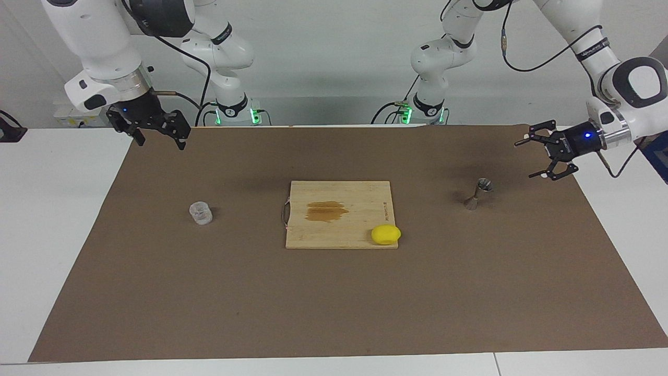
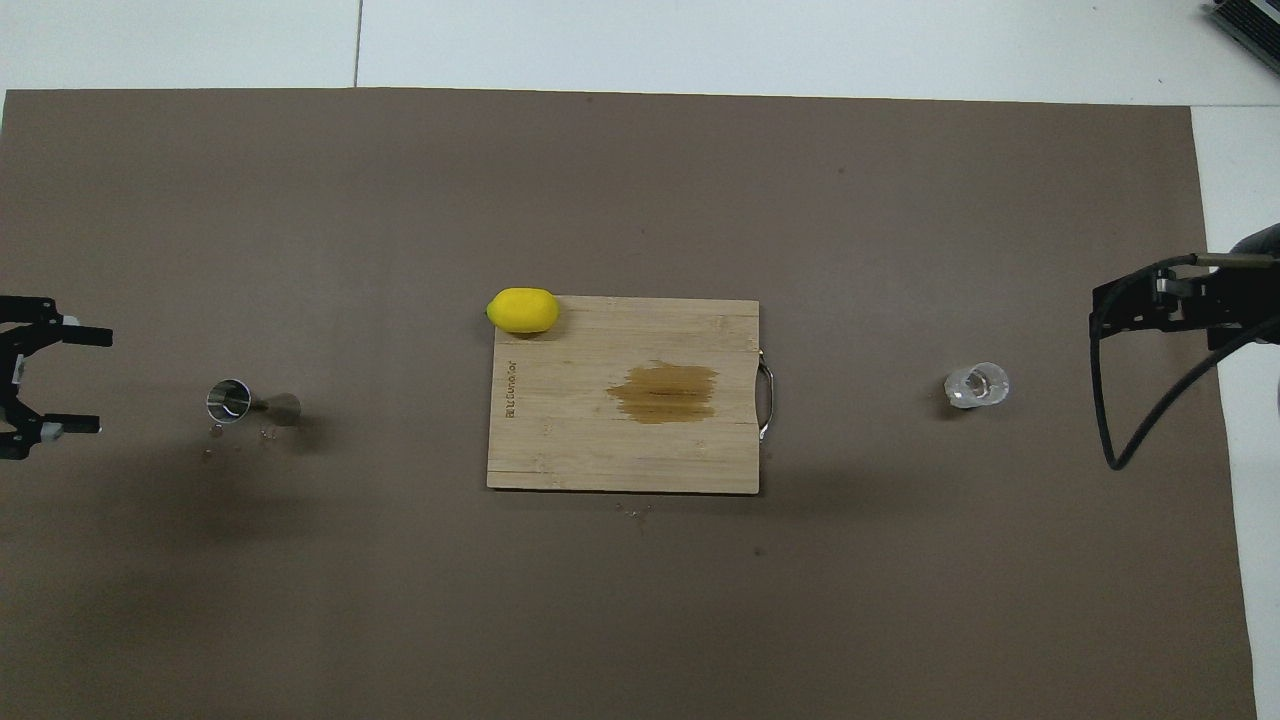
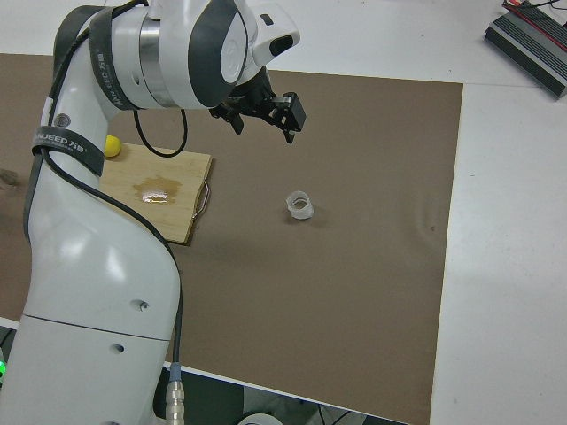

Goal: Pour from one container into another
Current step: 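Move the open left gripper down toward the small metal cup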

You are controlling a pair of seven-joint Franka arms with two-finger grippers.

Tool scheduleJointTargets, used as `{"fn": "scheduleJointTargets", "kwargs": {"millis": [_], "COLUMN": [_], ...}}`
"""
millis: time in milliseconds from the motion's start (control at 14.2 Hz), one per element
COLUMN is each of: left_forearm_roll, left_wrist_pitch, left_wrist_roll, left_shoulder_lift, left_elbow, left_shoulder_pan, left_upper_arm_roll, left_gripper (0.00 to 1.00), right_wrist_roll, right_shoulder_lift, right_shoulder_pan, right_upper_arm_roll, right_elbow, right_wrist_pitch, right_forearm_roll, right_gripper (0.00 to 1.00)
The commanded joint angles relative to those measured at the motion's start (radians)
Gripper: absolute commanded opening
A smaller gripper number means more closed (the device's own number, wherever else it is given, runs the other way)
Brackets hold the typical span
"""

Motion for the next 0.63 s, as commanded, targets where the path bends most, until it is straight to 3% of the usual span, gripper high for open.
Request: {"fn": "scheduleJointTargets", "kwargs": {"millis": [0, 282, 563], "left_forearm_roll": [-0.053, -0.142, -0.186], "left_wrist_pitch": [-0.038, -0.020, -0.017], "left_wrist_roll": [0.125, 0.395, 0.521], "left_shoulder_lift": [0.094, 0.091, 0.158], "left_elbow": [0.016, -0.101, -0.132], "left_shoulder_pan": [0.056, 0.059, 0.059], "left_upper_arm_roll": [-0.010, -0.007, -0.006], "left_gripper": [1.00, 1.00, 1.00], "right_wrist_roll": [-0.003, -0.003, -0.003], "right_shoulder_lift": [-0.020, -0.020, -0.020], "right_shoulder_pan": [-0.013, -0.013, -0.013], "right_upper_arm_roll": [0.005, 0.005, 0.005], "right_elbow": [-0.020, -0.020, -0.020], "right_wrist_pitch": [-0.004, -0.004, -0.005], "right_forearm_roll": [0.022, 0.022, 0.022], "right_gripper": [0.99, 0.99, 0.99]}}
